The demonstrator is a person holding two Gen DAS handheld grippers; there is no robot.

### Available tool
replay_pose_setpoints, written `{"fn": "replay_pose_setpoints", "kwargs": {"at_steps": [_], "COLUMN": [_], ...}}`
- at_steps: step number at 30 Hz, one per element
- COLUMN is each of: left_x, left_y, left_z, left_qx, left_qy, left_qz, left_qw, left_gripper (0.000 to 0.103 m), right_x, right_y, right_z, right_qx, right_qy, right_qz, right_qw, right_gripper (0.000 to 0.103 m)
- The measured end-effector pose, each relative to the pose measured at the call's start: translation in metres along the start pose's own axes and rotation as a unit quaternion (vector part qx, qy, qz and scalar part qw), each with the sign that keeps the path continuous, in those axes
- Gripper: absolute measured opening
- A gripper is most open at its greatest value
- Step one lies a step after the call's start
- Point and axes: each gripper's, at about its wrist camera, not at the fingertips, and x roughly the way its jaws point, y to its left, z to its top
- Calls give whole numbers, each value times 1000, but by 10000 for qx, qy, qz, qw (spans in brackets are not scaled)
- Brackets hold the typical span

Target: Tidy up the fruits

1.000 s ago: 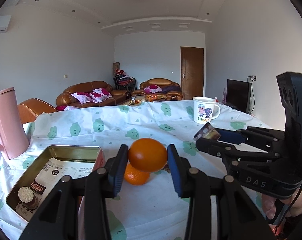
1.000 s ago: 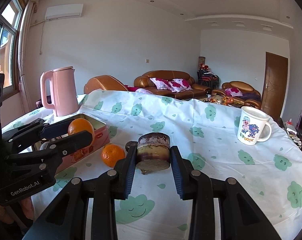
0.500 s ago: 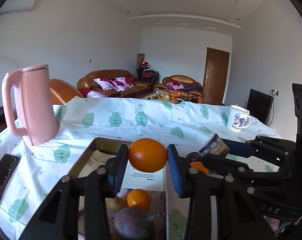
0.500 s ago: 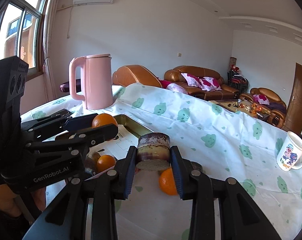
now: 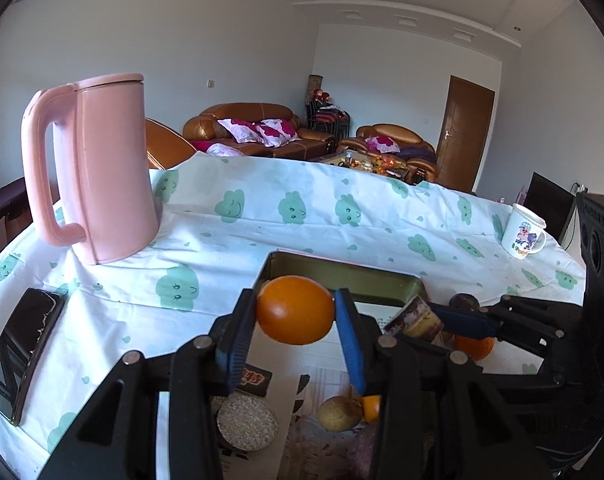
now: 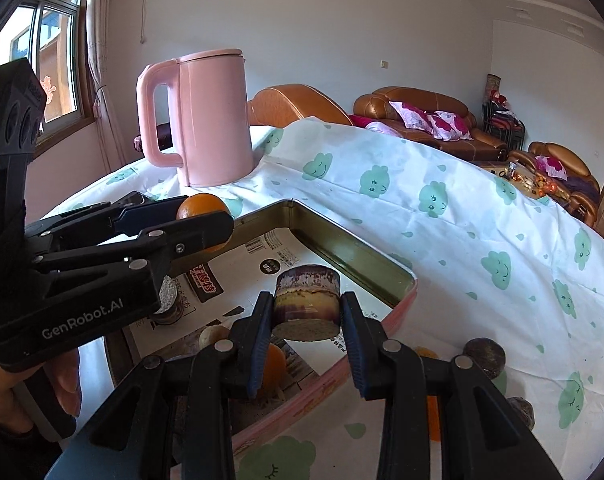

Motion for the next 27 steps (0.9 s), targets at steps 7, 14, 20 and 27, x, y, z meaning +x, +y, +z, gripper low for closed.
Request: {"fn": "replay_pose_setpoints", "kwargs": {"at_steps": [7, 14, 20, 27], "left_x": [0, -21, -24, -11], "left_y": [4, -11, -58, -116], "left_z": [-2, -3, -4, -6], "left_qx": [-27, -120, 160, 607], "left_qy": [-4, -358, -442, -386], "left_qz": [90, -26, -380, -607], "left_qw": [10000, 9993, 9982, 9956], "left_gripper": [55, 84, 87, 93], "right_x": [9, -43, -75, -65], "right_y": [-1, -27, -100, -133], "right_z": [-4, -17, -47, -69], "right_qx": [129, 207, 871, 1345], "right_qy": [122, -325, -267, 153], "right_qz": [154, -122, -1072, -1065], "right_qw": [9997, 9992, 9901, 9851], "right_gripper": [41, 57, 64, 64]}}
